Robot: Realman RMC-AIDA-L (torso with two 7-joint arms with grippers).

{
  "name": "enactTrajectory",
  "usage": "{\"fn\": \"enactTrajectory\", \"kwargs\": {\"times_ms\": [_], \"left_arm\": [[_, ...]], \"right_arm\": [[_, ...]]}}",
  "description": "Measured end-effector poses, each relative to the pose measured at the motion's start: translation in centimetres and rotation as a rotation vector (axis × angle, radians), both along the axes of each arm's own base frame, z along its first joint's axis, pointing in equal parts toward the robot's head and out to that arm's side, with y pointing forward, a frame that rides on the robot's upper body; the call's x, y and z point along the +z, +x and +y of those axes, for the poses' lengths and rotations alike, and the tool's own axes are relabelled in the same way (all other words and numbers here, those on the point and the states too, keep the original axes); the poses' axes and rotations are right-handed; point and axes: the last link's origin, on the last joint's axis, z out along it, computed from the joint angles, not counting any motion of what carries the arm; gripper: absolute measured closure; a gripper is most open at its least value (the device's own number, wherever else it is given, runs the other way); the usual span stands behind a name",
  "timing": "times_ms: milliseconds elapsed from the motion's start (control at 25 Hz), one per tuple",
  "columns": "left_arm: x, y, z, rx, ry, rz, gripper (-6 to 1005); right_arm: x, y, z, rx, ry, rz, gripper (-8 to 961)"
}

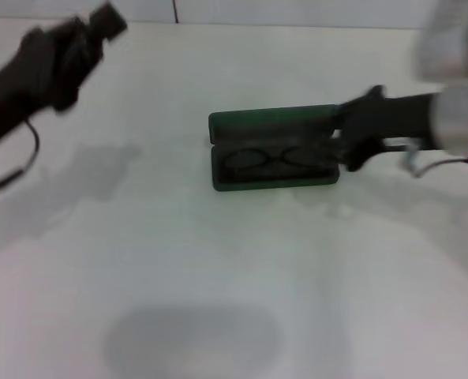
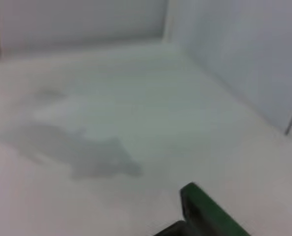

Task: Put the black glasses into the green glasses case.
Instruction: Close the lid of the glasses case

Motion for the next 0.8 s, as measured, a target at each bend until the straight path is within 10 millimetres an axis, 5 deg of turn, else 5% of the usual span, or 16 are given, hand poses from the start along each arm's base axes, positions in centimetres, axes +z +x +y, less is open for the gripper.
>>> {"fn": "enactTrajectory", "kwargs": {"times_ms": [160, 280, 360, 440, 800], "left_arm": [[0.8, 1.5, 4.6, 0.03, -0.095, 0.124, 965], [0.0, 3.0, 7.3, 0.052, -0.162, 0.221, 964], [-2.4, 5.2, 10.9, 0.128, -0.246, 0.371, 963], [-3.2, 5.6, 11.5, 0.152, -0.264, 0.424, 954], [-8.8, 6.2, 11.5, 0.199, -0.326, 0.644, 856]], "right_arm": [[4.4, 3.8, -1.9, -0.038, -0.039, 0.181, 699], [7.2, 7.3, -3.8, -0.09, -0.083, 0.268, 800], [8.2, 9.5, -4.9, -0.13, -0.095, 0.333, 879], [8.7, 11.5, -5.6, -0.168, -0.083, 0.42, 958], [9.1, 16.2, -6.4, -0.285, 0.004, 0.586, 885]]}}
